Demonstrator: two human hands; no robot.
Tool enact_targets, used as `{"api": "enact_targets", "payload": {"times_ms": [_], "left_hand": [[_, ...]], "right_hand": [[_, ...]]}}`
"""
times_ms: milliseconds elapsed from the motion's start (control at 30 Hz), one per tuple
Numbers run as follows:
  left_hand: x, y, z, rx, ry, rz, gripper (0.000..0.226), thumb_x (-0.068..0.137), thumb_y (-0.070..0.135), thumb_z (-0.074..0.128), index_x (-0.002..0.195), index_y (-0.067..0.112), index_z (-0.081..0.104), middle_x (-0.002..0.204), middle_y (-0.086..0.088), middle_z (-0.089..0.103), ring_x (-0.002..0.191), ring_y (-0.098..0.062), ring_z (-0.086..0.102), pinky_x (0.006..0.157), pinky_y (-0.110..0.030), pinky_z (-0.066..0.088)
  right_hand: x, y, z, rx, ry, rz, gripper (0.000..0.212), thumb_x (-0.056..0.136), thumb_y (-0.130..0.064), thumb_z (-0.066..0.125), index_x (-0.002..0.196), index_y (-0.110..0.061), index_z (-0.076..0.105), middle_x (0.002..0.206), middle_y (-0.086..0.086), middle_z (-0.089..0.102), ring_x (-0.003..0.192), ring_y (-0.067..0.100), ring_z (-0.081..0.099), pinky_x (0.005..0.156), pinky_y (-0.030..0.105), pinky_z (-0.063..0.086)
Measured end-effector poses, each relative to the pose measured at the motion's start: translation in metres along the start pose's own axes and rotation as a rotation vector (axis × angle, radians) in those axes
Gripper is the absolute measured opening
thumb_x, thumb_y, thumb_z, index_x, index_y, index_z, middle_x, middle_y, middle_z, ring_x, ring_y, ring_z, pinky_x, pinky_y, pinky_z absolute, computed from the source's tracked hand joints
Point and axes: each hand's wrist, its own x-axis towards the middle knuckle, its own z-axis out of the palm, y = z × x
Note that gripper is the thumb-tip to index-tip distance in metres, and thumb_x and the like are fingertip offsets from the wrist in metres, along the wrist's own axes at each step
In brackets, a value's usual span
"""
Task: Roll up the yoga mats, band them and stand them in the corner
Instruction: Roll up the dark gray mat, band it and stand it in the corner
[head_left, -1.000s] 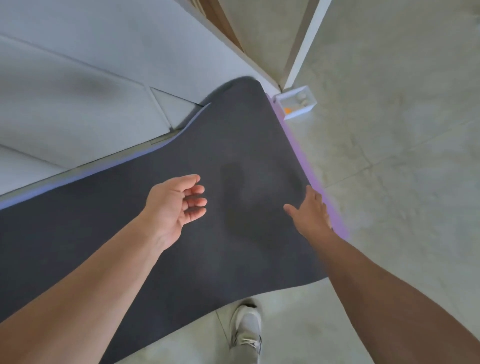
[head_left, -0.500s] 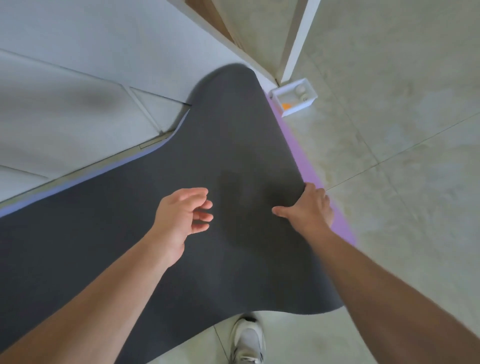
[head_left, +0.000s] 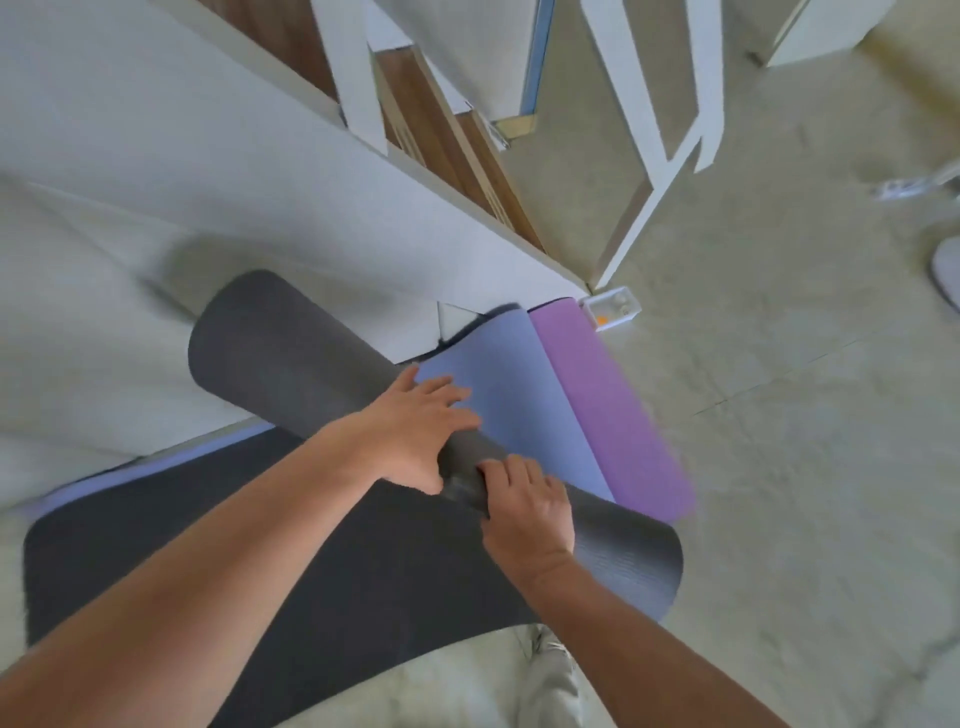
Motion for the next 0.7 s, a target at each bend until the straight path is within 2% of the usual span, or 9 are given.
{"api": "enact_targets", "payload": {"times_ms": [100,167,233,300,400,467,533,600,700], "left_hand": [[-0.107,-0.037,-0.026,-0.141,-0.102,-0.103,0.079,0.075,0.055,0.071,0.146,0.041,0.040,0.147,0.012,0.041,0.136,-0.022,0.033,0.115,-0.041,0.025],[-0.170,-0.064,-0.033,-0.331,-0.084,-0.161,0.070,0.073,0.069,0.066,0.135,0.040,0.051,0.135,0.016,0.051,0.122,-0.016,0.047,0.105,-0.039,0.039],[-0.221,-0.089,-0.036,-0.452,-0.024,-0.215,0.061,0.081,0.072,0.058,0.131,0.036,0.056,0.130,0.016,0.057,0.115,-0.013,0.053,0.100,-0.036,0.042],[-0.260,-0.108,-0.038,-0.427,0.007,-0.280,0.055,0.088,0.072,0.046,0.124,0.033,0.060,0.125,0.012,0.059,0.113,-0.015,0.054,0.099,-0.038,0.042],[-0.301,-0.136,-0.032,-0.368,0.022,-0.386,0.064,0.091,0.075,0.032,0.120,0.028,0.064,0.131,0.003,0.060,0.117,-0.021,0.054,0.102,-0.043,0.041],[-0.318,-0.152,-0.023,-0.373,-0.023,-0.415,0.071,0.090,0.078,0.030,0.123,0.025,0.065,0.138,0.000,0.058,0.125,-0.023,0.053,0.107,-0.044,0.037],[-0.334,-0.163,-0.016,-0.535,-0.080,-0.451,0.078,0.079,0.088,0.041,0.113,0.025,0.072,0.132,0.000,0.064,0.118,-0.021,0.061,0.108,-0.042,0.038],[-0.350,-0.170,-0.012,-0.808,-0.156,-0.519,0.083,0.058,0.092,0.061,0.104,0.025,0.077,0.115,-0.003,0.073,0.101,-0.022,0.071,0.105,-0.041,0.045],[-0.365,-0.175,-0.008,-0.975,-0.269,-0.463,0.084,0.047,0.082,0.079,0.103,0.018,0.080,0.102,-0.009,0.077,0.092,-0.025,0.075,0.099,-0.040,0.052]], "right_hand": [[-0.024,-0.070,-0.064,-0.048,0.014,-0.093,0.059,0.042,-0.019,0.088,0.098,-0.020,0.069,0.081,0.001,0.058,0.071,0.024,0.059,0.059,0.035,0.048],[-0.039,-0.114,-0.100,-0.084,0.035,-0.155,0.064,0.040,-0.022,0.090,0.100,-0.020,0.069,0.084,0.001,0.059,0.073,0.024,0.059,0.061,0.034,0.049],[-0.055,-0.154,-0.130,-0.120,0.064,-0.209,0.066,0.040,-0.023,0.091,0.102,-0.019,0.070,0.085,0.001,0.060,0.074,0.024,0.060,0.061,0.033,0.049],[-0.070,-0.187,-0.152,-0.150,0.121,-0.262,0.063,0.045,-0.023,0.090,0.103,-0.018,0.070,0.085,0.002,0.061,0.073,0.024,0.059,0.062,0.031,0.048],[-0.092,-0.225,-0.176,-0.195,0.244,-0.372,0.056,0.056,-0.023,0.086,0.109,-0.019,0.066,0.087,0.002,0.061,0.073,0.023,0.058,0.064,0.032,0.047],[-0.105,-0.240,-0.186,-0.226,0.367,-0.440,0.042,0.070,-0.022,0.075,0.110,-0.020,0.064,0.085,0.000,0.060,0.072,0.022,0.055,0.066,0.031,0.044],[-0.115,-0.249,-0.197,-0.232,0.460,-0.489,0.028,0.083,-0.018,0.058,0.110,-0.022,0.063,0.084,-0.002,0.059,0.070,0.021,0.053,0.067,0.031,0.042],[-0.122,-0.256,-0.207,-0.245,0.498,-0.523,0.028,0.088,-0.016,0.047,0.112,-0.022,0.061,0.085,-0.003,0.060,0.069,0.021,0.055,0.066,0.032,0.045],[-0.130,-0.260,-0.213,-0.297,0.494,-0.550,0.032,0.086,-0.019,0.050,0.117,-0.022,0.056,0.092,-0.002,0.062,0.074,0.020,0.058,0.068,0.031,0.048]]}}
